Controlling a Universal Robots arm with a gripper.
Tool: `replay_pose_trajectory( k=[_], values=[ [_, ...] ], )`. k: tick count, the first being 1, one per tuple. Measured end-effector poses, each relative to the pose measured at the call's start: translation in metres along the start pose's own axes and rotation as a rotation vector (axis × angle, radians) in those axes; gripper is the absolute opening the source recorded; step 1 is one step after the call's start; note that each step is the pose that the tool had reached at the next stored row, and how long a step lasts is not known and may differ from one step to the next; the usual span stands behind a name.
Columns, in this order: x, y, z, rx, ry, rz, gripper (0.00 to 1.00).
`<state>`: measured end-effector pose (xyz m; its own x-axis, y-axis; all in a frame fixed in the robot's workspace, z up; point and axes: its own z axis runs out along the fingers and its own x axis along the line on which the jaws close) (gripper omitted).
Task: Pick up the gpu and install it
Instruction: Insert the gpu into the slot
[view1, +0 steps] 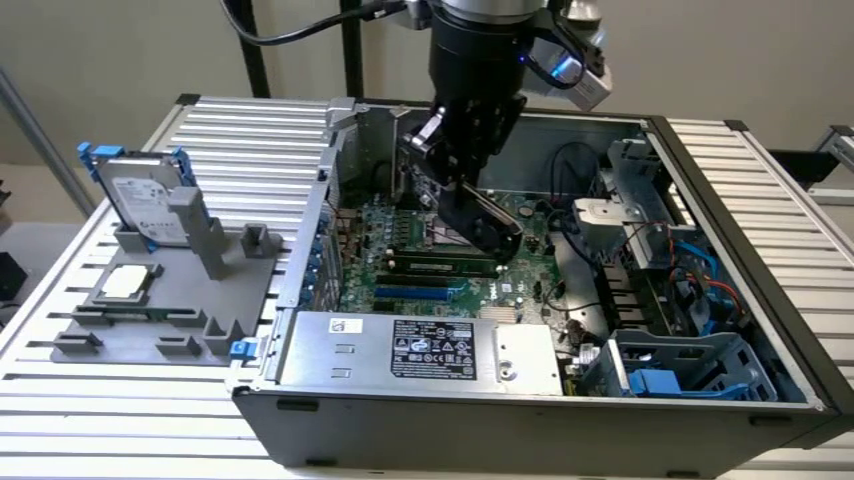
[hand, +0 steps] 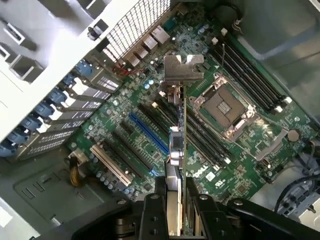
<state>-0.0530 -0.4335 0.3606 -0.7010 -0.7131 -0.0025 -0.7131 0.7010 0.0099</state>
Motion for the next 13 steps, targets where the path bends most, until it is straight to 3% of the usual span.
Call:
replay_pose_trajectory(
  k=[13],
  values=[
    [0.0000,-0.0001,0.0103,-0.0004,0.0022,-0.236,0.00]
  ],
)
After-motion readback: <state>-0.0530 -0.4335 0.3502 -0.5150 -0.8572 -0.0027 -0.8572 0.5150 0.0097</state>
